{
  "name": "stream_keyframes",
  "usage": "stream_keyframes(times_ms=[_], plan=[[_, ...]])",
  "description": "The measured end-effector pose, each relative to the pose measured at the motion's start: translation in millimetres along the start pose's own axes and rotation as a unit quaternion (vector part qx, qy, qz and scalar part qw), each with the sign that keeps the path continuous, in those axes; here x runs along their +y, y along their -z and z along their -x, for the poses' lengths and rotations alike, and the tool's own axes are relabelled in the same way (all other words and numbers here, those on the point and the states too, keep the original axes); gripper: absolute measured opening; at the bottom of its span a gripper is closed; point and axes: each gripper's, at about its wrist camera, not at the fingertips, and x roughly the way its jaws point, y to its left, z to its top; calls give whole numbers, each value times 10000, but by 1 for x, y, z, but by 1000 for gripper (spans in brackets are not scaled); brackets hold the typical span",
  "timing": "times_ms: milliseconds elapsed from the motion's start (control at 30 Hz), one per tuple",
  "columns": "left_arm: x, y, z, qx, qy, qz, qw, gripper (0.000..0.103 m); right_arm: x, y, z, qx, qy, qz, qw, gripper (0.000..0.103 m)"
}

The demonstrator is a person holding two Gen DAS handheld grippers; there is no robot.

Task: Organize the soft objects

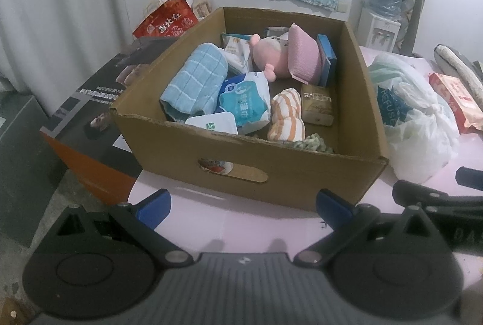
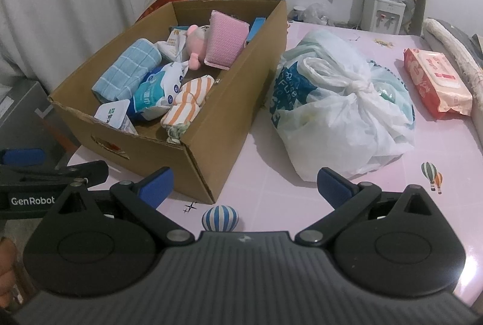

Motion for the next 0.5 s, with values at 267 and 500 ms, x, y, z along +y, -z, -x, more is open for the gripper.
stream_keyframes(times_ms=[267, 500], plan=[[0, 0, 0, 12, 2, 6, 10000, 103, 0, 0, 0, -1, 0, -4, 10000, 102], [0, 0, 1, 10, 2, 8, 10000, 103, 0, 0, 1, -19, -12, 1, 10000, 102]])
